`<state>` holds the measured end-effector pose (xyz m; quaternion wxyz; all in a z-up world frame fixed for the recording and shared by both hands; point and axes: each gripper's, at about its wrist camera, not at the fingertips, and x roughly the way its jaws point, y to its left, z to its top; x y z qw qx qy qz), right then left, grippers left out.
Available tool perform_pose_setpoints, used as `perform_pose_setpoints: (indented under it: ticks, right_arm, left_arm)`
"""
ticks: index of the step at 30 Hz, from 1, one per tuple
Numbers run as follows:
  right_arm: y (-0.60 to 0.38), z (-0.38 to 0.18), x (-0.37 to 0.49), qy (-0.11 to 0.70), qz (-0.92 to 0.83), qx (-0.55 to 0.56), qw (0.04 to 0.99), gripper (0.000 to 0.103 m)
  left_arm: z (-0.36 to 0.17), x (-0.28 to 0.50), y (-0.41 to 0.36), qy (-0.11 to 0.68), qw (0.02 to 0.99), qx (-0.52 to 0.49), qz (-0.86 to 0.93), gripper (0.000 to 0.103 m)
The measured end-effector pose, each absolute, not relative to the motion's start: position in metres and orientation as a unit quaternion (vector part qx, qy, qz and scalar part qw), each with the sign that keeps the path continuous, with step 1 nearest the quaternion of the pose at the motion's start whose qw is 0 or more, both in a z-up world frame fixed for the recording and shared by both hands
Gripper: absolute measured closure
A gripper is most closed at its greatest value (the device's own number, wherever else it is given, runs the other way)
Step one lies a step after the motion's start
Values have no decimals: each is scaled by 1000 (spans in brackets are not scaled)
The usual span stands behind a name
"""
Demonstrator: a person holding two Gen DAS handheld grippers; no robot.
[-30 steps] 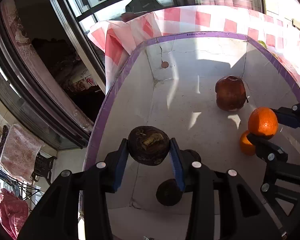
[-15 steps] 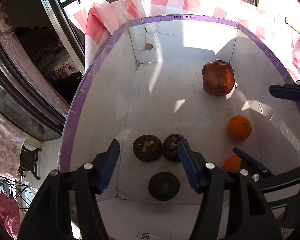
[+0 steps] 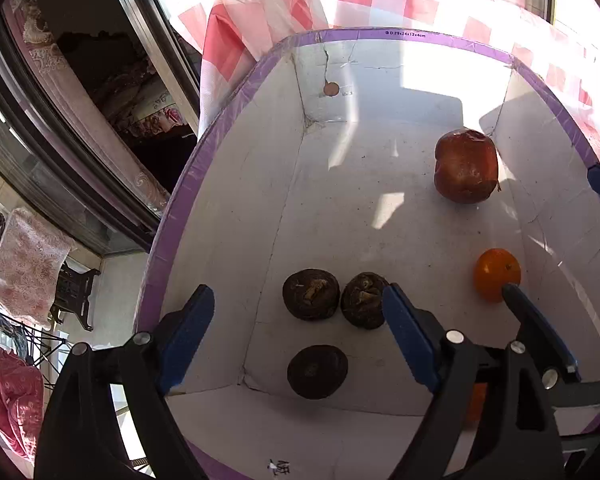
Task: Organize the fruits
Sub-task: 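Release the mangosteen with the left gripper while the right releases the orange, then withdraw both grippers from the box back to the remaining fruits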
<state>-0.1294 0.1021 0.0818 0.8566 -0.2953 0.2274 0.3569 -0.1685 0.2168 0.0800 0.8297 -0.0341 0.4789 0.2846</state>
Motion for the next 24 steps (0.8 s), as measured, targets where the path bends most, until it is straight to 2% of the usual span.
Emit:
perform_pose_setpoints:
  ticks: [4,6,8,11,13,15,17,21,24]
  right_arm:
    - [57,101,-123,147,344,-194,907,17]
    - [21,115,-116,102,339,-120,928,14]
    - [-16,123,-101,79,326,-46,941,10]
    - [-66,121,-67,86,284,33,954,10]
    - [-97,111,-39,116,250,68,959,8]
    - [-123,99,-15,149,211,92,962,7]
    - [-148,85,5,181,178,110,961,7]
    - [-178,56,42,249,129,100,955,7]
    - [-187,39,66,288,115,71,948,7]
  left_arm:
    - [108,-175,203,422,845,-24,328,14]
    - [138,-184,182,334,882,-22,330,13]
    - [169,-194,151,223,924,-15,311,2]
    - [194,-206,98,69,967,1,246,2]
    - [197,-201,63,16,980,15,197,2]
    - [192,-180,31,9,990,26,139,2]
    - [180,-148,4,39,996,29,76,2]
    - [136,-75,-35,137,990,8,-17,2]
    - [98,-18,-32,212,977,-16,-21,2]
